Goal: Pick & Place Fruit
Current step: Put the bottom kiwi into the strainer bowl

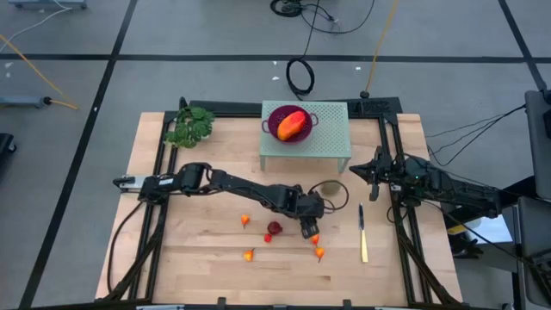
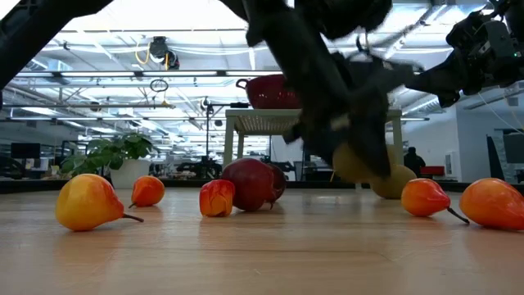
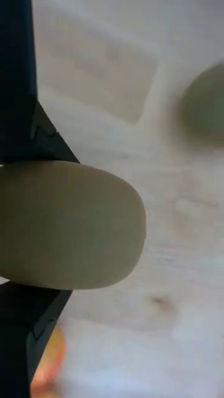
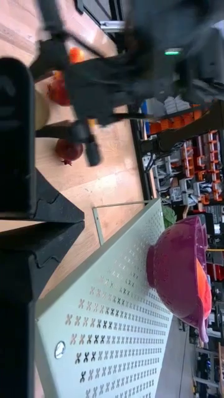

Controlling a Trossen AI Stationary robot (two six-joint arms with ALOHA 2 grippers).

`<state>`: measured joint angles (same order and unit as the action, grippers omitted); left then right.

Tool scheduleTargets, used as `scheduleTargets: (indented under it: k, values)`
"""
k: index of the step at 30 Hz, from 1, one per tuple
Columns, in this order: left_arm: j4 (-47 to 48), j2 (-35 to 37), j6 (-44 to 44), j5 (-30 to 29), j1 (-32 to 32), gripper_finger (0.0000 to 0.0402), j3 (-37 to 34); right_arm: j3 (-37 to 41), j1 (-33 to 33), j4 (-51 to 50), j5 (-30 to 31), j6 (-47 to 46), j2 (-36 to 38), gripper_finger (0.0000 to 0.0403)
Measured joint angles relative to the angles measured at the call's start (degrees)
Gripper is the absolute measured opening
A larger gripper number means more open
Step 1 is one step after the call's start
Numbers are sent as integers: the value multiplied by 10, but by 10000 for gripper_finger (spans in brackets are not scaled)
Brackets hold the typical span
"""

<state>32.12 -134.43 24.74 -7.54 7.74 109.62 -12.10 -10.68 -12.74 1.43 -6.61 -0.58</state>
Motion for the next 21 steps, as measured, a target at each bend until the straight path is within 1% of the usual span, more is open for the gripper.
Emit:
scheduleTargets:
  k: [6, 11, 15, 21]
  values:
    - [32, 69, 2, -4, -7, 208, 0, 0, 0, 0, 0, 0, 0, 0]
    - [60, 141, 28, -9, -5, 209, 0, 0, 0, 0, 0, 0, 0, 0]
    - [85, 191, 60, -48, 5, 217, 1, 0, 0, 0, 0, 0, 0, 0]
    - [94, 254, 100, -124, 21, 208, 1, 0, 0, 0, 0, 0, 0, 0]
